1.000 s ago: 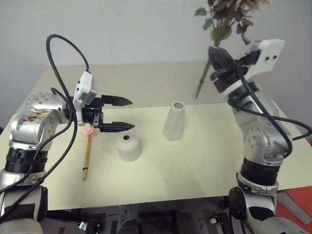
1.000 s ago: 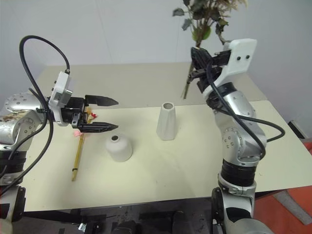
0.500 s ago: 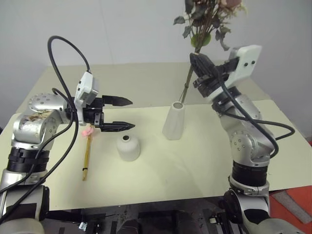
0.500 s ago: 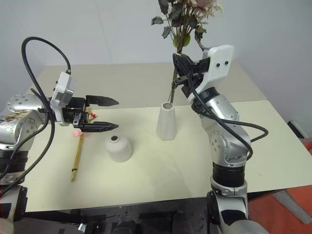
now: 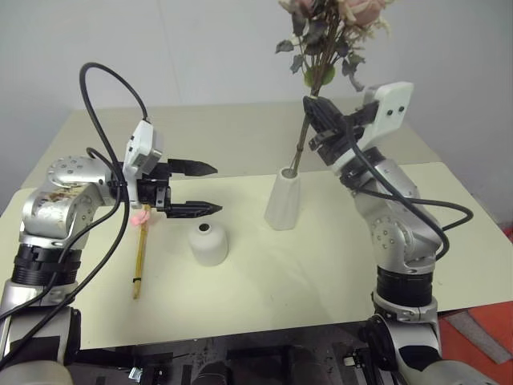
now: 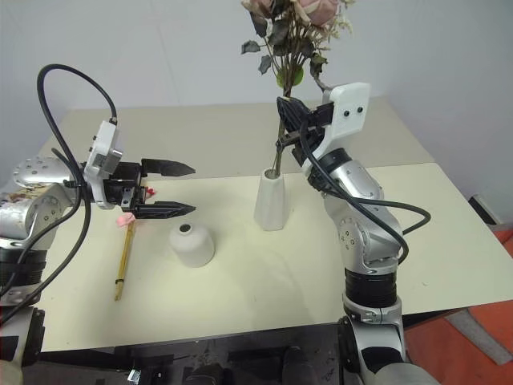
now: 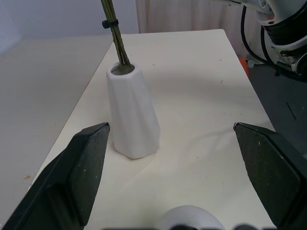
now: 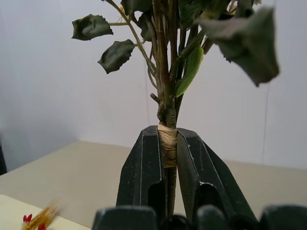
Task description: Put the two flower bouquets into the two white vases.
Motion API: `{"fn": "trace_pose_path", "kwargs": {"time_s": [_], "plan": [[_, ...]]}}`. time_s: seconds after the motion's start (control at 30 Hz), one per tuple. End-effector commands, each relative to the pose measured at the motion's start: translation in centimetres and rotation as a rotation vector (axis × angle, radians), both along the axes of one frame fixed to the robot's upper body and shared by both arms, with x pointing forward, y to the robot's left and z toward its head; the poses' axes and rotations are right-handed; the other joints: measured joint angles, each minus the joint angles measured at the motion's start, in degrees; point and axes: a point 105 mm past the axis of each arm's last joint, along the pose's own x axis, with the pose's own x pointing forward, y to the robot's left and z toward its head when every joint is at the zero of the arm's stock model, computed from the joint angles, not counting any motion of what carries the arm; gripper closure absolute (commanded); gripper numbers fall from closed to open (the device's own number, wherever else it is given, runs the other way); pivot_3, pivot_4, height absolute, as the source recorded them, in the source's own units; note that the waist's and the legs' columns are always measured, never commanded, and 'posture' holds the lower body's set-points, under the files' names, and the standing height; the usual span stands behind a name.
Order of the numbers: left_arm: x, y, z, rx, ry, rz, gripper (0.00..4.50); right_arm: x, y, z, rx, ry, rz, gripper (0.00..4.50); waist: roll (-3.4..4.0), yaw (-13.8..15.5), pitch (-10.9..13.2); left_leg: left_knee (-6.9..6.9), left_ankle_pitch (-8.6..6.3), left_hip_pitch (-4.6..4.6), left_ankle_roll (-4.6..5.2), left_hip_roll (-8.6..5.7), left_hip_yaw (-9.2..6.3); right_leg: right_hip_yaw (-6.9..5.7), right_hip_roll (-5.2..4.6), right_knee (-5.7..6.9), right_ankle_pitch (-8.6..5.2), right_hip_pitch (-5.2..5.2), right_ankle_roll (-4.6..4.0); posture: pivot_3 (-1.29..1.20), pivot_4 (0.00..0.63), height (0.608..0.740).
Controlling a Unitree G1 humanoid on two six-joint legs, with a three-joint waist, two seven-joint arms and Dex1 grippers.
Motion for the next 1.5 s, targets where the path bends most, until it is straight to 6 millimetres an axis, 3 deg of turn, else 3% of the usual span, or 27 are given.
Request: {"fn": "trace_pose_path", "kwargs": {"time_s": [0.03,0.23,0.57,0.6,0.77,0.97,1.0,1.07,1.2,1.33,1.5], "plan": [[-0.5,0.2,1.3,0.003,-0.062,0.005,0.00,-0.6,-0.2,1.3,0.019,-0.067,-0.009,4.28,0.00,0.01,0.00,0.00,0.00,0.00,0.00,0.00,0.00,0.00,0.00,0.00,0.00,0.00,0.00,0.00,0.150,0.740],[-0.5,0.2,1.3,0.001,-0.064,0.007,0.00,-0.3,0.0,1.1,0.021,-0.063,-0.004,4.28,0.00,-0.02,0.00,0.00,0.00,0.00,0.00,0.00,0.00,0.00,0.00,0.00,0.00,0.00,0.00,0.00,0.150,0.740],[-0.5,0.6,1.3,0.000,-0.067,0.027,0.00,0.2,0.0,-0.9,-0.005,-0.023,0.007,4.28,0.00,0.00,0.00,0.00,0.00,0.01,-0.01,0.00,0.00,0.00,0.00,0.01,0.00,0.00,0.00,0.00,0.150,0.740],[-0.5,0.6,1.3,0.000,-0.067,0.030,0.00,0.1,0.0,-1.0,-0.009,-0.023,0.010,3.56,0.00,-0.01,0.00,0.00,0.00,0.01,-0.01,0.01,0.00,0.00,0.01,0.01,0.00,0.00,0.00,0.00,0.150,0.740],[-0.5,0.8,1.4,0.001,-0.068,0.045,0.00,-0.1,0.1,-1.9,-0.020,-0.010,0.016,1.93,0.00,-0.02,0.00,0.00,0.00,0.01,-0.01,0.01,0.00,0.00,0.01,0.01,0.00,-0.01,0.00,0.00,0.150,0.740],[-0.5,1.4,1.3,-0.008,-0.067,0.102,0.00,-1.4,-0.4,-3.6,-0.055,0.025,0.033,0.04,0.00,0.08,0.00,0.00,0.00,0.01,-0.01,0.00,-0.01,0.00,0.01,0.01,0.00,-0.01,0.00,0.00,0.150,0.740],[-0.5,1.7,1.3,-0.013,-0.066,0.122,0.00,-1.7,-0.6,-3.9,-0.064,0.034,0.035,0.04,0.00,0.09,0.00,0.00,0.00,0.01,-0.01,0.00,-0.01,0.00,0.01,0.01,0.00,-0.01,0.00,0.00,0.150,0.740],[0.5,3.1,1.0,-0.008,-0.060,0.296,0.00,-3.0,-1.8,-5.1,-0.118,0.073,0.036,0.04,0.00,0.00,0.00,0.00,0.00,0.01,-0.01,-0.01,-0.01,0.01,0.00,0.00,0.00,0.00,0.00,0.00,0.150,0.740],[2.2,5.4,0.2,0.057,0.027,0.593,0.00,-4.7,-3.1,-5.5,-0.215,0.109,0.071,0.04,0.01,0.57,0.00,0.00,-0.01,0.00,0.01,0.00,-0.03,-0.02,0.02,-0.01,-0.01,0.01,-0.01,0.00,0.150,0.740],[4.1,8.0,-0.5,0.154,0.267,0.973,0.00,-5.9,-4.7,-5.4,-0.332,0.179,0.158,0.04,-0.04,1.34,0.02,0.16,-0.01,0.10,0.03,-0.03,-0.03,-0.05,0.04,-0.21,-0.03,0.20,0.05,0.00,0.150,0.740],[4.6,9.9,-1.2,0.252,0.495,1.258,0.00,-7.3,-5.7,-4.8,-0.474,0.220,0.330,0.04,-0.04,1.41,0.02,0.17,-0.04,0.35,0.07,-0.04,-0.02,-0.04,0.04,-0.19,-0.05,0.48,0.09,0.00,0.150,0.740]]}}
